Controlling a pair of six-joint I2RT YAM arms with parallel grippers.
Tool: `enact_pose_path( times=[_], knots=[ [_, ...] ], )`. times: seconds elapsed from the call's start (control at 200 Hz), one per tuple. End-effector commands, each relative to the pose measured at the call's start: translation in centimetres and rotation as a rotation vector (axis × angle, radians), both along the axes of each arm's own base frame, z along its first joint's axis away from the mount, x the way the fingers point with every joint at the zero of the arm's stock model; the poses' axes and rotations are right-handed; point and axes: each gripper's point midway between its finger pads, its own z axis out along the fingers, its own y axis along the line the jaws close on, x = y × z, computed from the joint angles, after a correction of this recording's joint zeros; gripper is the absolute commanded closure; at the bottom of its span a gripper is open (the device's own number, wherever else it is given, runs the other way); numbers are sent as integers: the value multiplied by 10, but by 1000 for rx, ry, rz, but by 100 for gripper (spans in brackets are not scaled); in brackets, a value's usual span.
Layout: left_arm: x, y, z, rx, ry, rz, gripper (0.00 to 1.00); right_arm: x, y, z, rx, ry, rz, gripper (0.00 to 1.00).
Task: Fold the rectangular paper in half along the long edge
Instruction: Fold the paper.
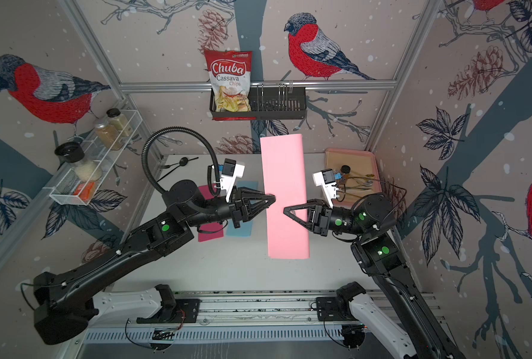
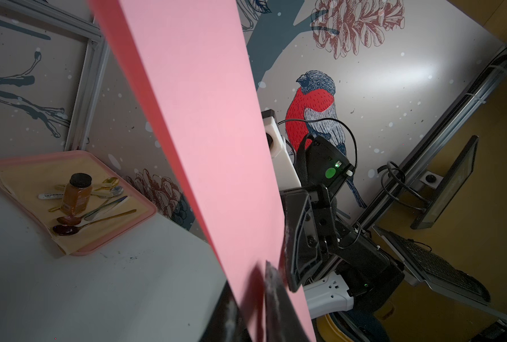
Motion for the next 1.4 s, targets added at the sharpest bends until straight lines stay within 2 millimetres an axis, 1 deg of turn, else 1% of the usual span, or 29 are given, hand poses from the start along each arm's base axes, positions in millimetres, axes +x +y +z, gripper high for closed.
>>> enact_pose_path(
  times=[0.0,0.16,0.26,0.425,0.46,0.49,0.52,0.615,0.73,0.85,1.001,1.126,1.241,1.396],
  knots=[
    [-2,1,11,-33,-30,-1,71,2,-1,7,12,-43,-16,78],
    [-3,1,9,-30,-26,-7,70,3,-1,9,23,-45,-24,78],
    [-4,1,9,-31,-27,-11,74,4,-1,10,28,-44,-29,78],
    [-5,0,9,-33,-29,-20,94,5,-1,10,35,-42,-27,77],
    [-5,0,9,-32,-30,-22,98,5,-1,10,35,-43,-29,75],
    [-6,0,10,-33,-31,-24,100,5,-1,10,35,-46,-32,71],
    [-6,0,10,-34,-31,-25,100,6,-1,11,33,-49,-38,67],
    [-7,-1,8,-31,-29,-34,100,11,-1,13,23,-61,-60,63],
    [-8,-1,5,-33,-19,-44,100,22,-3,20,14,-83,-121,50],
    [-10,-1,4,-32,-13,-50,100,32,-8,30,24,-111,-188,47],
    [-10,0,1,-27,-9,-53,100,42,-13,37,37,-125,-252,46],
    [-11,-1,1,-27,-6,-56,100,43,-16,41,60,-133,-270,46],
    [-11,-1,0,-28,-4,-57,100,42,-17,42,75,-131,-271,52],
    [-11,-4,-1,-27,-4,-64,100,41,-18,44,97,-129,-270,52]
  ],
)
